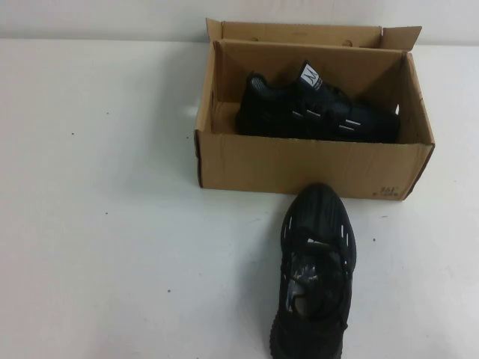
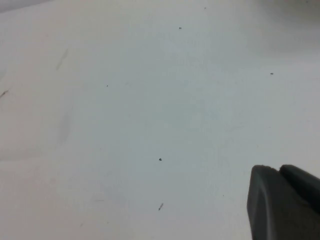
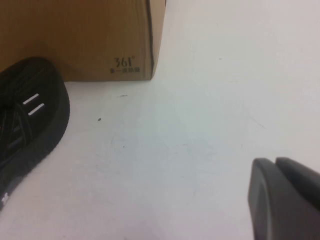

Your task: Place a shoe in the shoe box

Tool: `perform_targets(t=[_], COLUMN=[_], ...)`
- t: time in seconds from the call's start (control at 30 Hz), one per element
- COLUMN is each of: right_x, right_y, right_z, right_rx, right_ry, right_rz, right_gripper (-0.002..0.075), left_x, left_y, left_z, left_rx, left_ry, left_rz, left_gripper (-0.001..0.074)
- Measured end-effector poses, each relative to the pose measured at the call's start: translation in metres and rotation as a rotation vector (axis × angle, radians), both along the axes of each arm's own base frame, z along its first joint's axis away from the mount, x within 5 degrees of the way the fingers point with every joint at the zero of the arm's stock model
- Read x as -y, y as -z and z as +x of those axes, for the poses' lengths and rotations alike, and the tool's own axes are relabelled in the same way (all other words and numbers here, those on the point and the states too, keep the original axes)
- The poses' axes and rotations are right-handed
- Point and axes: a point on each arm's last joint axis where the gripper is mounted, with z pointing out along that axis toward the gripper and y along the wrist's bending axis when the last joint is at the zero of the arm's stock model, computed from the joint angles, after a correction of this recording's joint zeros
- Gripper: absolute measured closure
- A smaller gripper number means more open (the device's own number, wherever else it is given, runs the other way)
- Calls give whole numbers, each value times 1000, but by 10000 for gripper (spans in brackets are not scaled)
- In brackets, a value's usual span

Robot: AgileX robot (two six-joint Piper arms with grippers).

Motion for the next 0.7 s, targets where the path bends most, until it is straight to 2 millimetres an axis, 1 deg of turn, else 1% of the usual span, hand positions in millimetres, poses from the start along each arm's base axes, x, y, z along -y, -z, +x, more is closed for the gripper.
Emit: perform_targets(t=[0.27,0.7], right_x=[0,0], right_y=[0,-1], right_z=[0,0], right_rx=[0,8], right_ry=[0,0], right_rz=[0,1], right_gripper=[743,743], left_x=[-2,-3], left_y=[-1,0], left_z=[0,0], left_rx=[8,7], left_ry=[-6,-7], left_rz=[69,81], left_gripper=[736,736])
